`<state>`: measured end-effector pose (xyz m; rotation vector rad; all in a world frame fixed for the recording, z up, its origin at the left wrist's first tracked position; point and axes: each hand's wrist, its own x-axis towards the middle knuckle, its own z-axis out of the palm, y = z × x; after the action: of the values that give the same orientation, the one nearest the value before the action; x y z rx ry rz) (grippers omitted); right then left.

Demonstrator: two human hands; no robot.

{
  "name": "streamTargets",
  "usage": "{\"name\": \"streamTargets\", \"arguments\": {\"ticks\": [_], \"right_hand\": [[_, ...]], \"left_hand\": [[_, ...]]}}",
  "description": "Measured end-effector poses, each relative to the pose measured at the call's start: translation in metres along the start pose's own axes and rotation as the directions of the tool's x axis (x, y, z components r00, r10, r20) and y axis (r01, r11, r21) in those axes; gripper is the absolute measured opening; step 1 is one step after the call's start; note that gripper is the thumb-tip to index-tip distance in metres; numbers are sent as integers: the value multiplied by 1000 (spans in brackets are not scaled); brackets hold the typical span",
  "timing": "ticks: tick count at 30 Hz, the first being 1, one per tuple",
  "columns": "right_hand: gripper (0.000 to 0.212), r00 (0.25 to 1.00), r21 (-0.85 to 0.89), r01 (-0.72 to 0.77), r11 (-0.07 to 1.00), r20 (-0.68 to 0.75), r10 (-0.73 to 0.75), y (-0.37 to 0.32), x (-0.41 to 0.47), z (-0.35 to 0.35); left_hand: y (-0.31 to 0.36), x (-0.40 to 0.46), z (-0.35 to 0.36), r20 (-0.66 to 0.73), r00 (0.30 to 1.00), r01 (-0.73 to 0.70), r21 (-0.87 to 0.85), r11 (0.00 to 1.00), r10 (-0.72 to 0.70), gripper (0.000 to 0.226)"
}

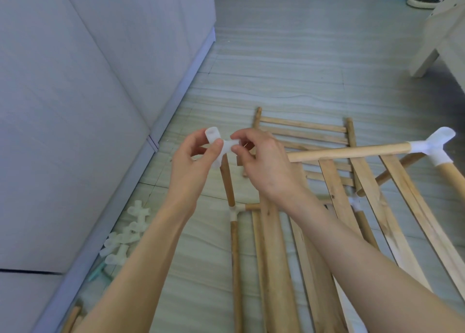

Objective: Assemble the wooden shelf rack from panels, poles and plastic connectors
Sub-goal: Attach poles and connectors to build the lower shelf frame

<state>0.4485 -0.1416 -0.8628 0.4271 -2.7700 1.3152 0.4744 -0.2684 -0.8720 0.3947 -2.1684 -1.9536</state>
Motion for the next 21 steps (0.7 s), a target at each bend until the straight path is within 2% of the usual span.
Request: {"name": "streamTargets", "arguments": {"ticks": [3, 8, 9, 11, 14, 17, 21], "right_hand": [[19, 1000, -3, 12, 1000, -9, -12, 0, 1, 4], [25, 1000, 2, 9, 1000, -20, -9, 6, 5, 4], [29, 1000, -22, 20, 1000, -13, -20, 7, 4, 3], [40, 996, -185, 85, 979, 53, -76, 15, 2, -3], [39, 972, -447, 178, 877, 220, -85, 31, -2, -21], [26, 966, -447, 180, 876, 249, -71, 39, -1, -31], [24, 970, -455, 191, 870, 225, -96, 42, 0, -30]], "left_hand": [[0, 1, -1, 12, 1000, -5, 39, 999, 4, 19], [0, 1, 1, -36, 999, 24, -5, 1000, -24, 13], [0, 0, 2, -37, 999, 27, -7, 1000, -27, 13], [1, -1, 2, -28, 999, 18, 7, 1000, -18, 12], [0, -2, 3, -21, 1000, -17, 46, 999, 18, 10], [0, -4, 5, -40, 998, -43, 111, 993, 47, 8], [1, -6, 3, -31, 996, -71, 208, 976, 80, 16]]}}
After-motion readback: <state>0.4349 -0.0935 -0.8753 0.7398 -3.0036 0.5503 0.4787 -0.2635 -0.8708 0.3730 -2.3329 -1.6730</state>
